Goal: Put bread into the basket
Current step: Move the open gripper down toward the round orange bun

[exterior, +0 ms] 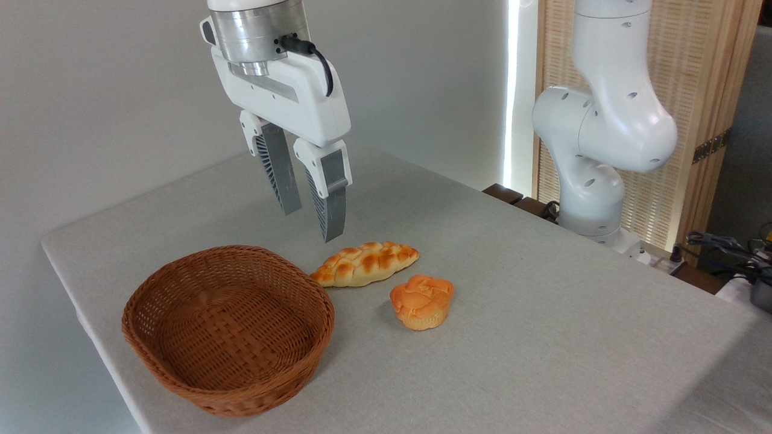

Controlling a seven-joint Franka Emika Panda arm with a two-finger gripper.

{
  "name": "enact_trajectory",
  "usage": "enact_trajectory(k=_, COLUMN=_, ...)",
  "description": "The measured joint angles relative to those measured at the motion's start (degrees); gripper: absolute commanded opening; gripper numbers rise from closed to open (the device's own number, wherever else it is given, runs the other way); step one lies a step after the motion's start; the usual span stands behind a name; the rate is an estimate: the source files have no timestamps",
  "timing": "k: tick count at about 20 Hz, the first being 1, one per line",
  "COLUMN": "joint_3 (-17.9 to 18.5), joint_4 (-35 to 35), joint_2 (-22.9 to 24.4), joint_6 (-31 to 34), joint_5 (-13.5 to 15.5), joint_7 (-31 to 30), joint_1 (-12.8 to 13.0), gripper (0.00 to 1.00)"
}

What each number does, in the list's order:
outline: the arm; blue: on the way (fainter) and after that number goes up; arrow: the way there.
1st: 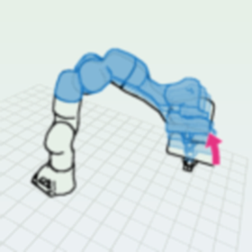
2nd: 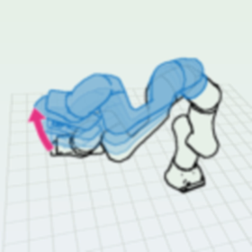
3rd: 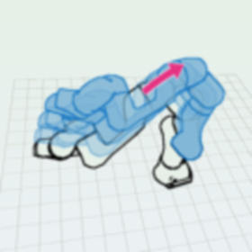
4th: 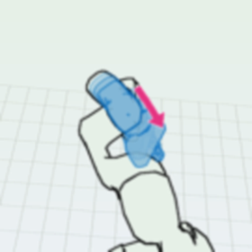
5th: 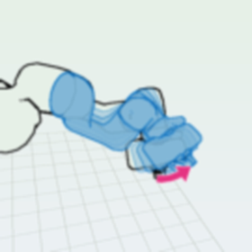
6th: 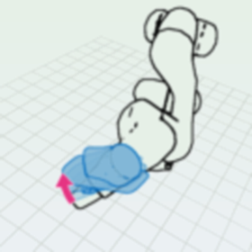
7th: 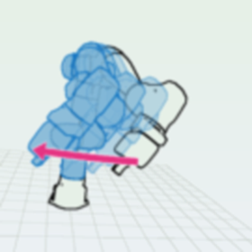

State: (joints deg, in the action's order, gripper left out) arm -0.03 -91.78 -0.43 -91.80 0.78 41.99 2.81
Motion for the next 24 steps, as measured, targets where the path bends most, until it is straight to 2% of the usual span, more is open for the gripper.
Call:
enact_trajectory(k=13, joint_3=0.0, joint_4=-1.3, joint_2=0.5, joint_6=-0.4, joint_5=0.0, joint_7=0.5, joint_1=-0.1, gripper=1.00)
enact_trajectory(k=18, joint_3=0.9, joint_4=-14.5, joint_2=9.5, joint_6=-7.2, joint_5=0.0, joint_7=5.5, joint_1=0.0, gripper=1.00)
enact_trajectory(k=22, joint_3=0.9, joint_4=-29.5, joint_2=18.6, joint_6=-14.8, joint_5=-0.1, joint_7=6.0, joint_1=3.5, gripper=1.00)
enact_trajectory(k=24, joint_3=0.9, joint_4=-35.0, joint_2=21.4, joint_6=-16.3, joint_5=-1.3, joint_7=6.2, joint_1=4.9, gripper=1.00)
